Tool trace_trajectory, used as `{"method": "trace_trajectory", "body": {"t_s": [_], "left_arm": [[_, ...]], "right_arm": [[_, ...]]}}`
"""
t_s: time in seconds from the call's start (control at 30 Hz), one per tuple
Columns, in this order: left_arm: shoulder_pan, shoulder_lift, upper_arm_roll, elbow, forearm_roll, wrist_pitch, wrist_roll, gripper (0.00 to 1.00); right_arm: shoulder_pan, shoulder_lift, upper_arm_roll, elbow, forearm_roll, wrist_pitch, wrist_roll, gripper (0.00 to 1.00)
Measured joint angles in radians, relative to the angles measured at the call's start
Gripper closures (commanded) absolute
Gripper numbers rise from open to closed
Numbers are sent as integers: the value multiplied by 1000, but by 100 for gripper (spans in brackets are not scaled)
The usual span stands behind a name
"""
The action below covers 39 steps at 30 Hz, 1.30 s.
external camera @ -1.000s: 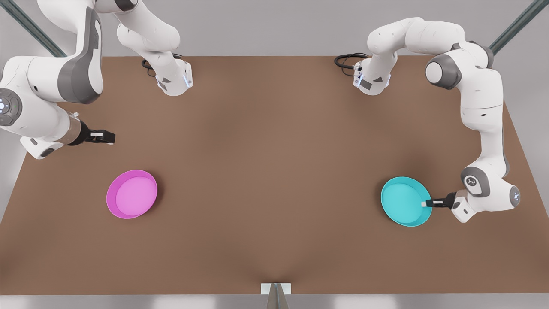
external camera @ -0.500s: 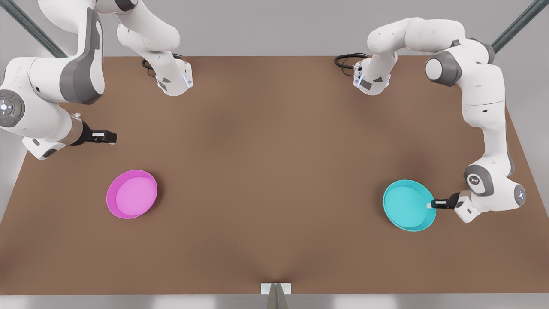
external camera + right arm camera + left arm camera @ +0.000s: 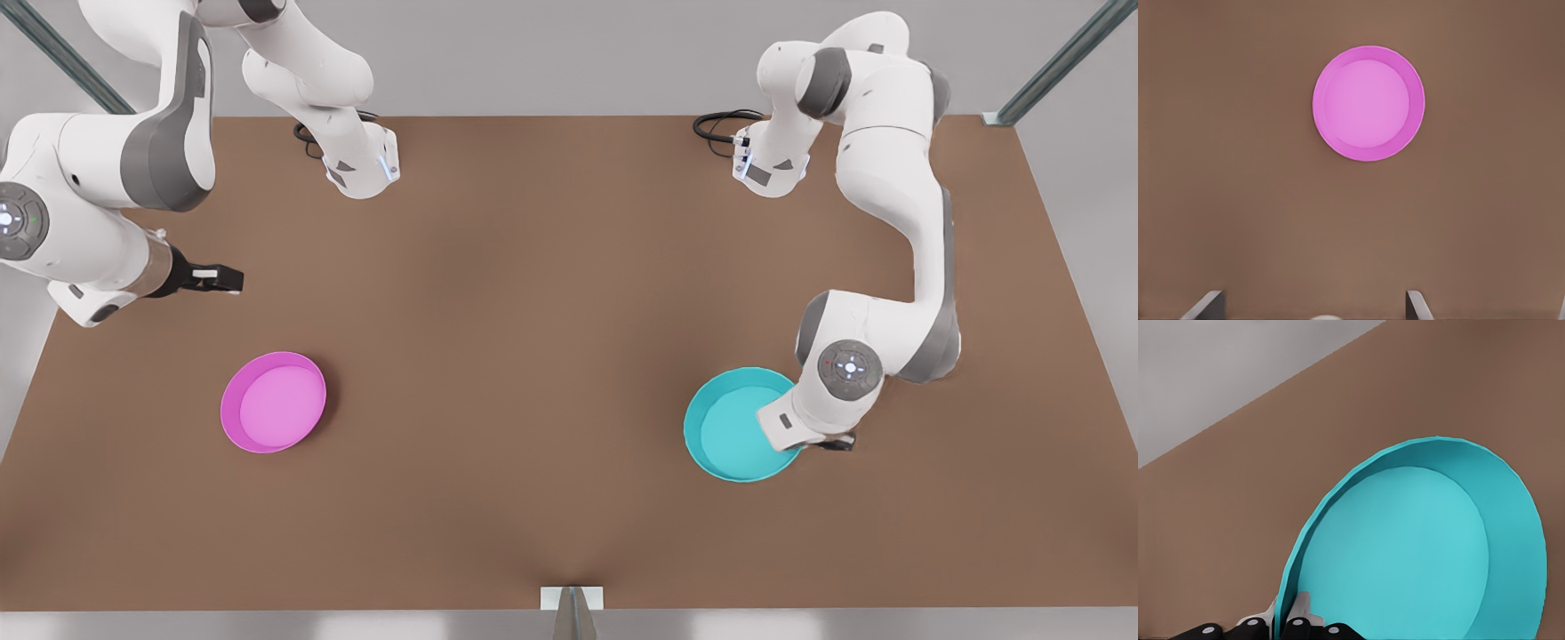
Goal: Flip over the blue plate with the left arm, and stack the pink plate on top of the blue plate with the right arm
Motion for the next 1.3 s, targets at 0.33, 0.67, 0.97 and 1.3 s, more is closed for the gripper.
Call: {"method": "trace_trajectory", "body": {"t_s": [0.33, 0.67, 0.97, 1.3], "left_arm": [[-720, 161, 620, 113, 328, -85, -400, 79], [-987, 247, 620, -87, 659, -146, -853, 79], [-1091, 368, 615, -140, 794, -170, -1307, 79], [-1134, 493, 611, -141, 868, -182, -1668, 79]], "right_arm": [[-5, 6, 0, -1, 1, -3, -2, 0], [-10, 24, 0, -1, 1, -1, -4, 0], [-8, 33, -2, 0, 1, -2, -4, 0], [-3, 38, -2, -1, 2, -6, -3, 0]]}}
